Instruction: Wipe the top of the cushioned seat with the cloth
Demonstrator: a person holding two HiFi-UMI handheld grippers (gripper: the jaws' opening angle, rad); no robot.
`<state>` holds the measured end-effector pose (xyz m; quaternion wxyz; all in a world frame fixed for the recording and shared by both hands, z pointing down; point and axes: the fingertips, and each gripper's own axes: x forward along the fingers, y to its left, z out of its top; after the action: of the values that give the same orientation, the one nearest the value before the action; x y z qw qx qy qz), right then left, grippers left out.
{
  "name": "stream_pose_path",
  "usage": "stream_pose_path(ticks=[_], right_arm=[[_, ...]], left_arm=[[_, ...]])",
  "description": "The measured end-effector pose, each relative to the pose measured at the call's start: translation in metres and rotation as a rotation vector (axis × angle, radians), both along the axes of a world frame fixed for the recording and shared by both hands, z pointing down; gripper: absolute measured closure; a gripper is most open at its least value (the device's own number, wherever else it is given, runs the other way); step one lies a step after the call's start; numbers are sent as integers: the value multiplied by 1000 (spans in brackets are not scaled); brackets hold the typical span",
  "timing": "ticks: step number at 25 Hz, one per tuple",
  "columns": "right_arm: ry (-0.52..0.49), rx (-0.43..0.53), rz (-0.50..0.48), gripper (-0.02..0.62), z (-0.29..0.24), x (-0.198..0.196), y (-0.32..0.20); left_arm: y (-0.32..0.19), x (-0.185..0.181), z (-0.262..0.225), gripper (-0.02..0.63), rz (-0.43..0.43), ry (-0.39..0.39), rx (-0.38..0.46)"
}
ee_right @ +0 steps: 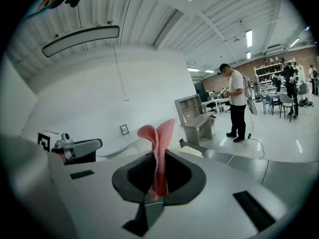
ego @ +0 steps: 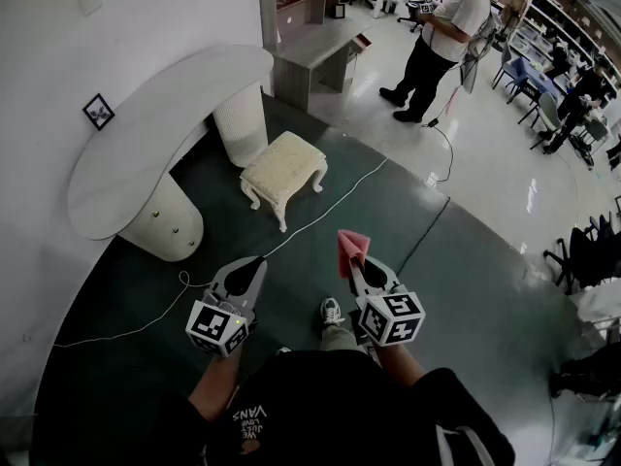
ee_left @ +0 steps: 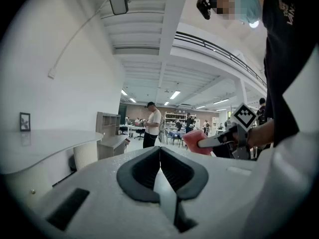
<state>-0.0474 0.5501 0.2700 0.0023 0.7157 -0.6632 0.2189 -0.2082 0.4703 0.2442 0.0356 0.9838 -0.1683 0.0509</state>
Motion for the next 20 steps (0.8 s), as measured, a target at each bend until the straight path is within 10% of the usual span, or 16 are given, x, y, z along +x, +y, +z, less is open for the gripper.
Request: stream_pose_path(ticks=[20], right_arm=[[-31, -5, -102, 568, 9, 137, -109]], left_arm=[[-96, 116, 3, 588, -166, 25, -20]])
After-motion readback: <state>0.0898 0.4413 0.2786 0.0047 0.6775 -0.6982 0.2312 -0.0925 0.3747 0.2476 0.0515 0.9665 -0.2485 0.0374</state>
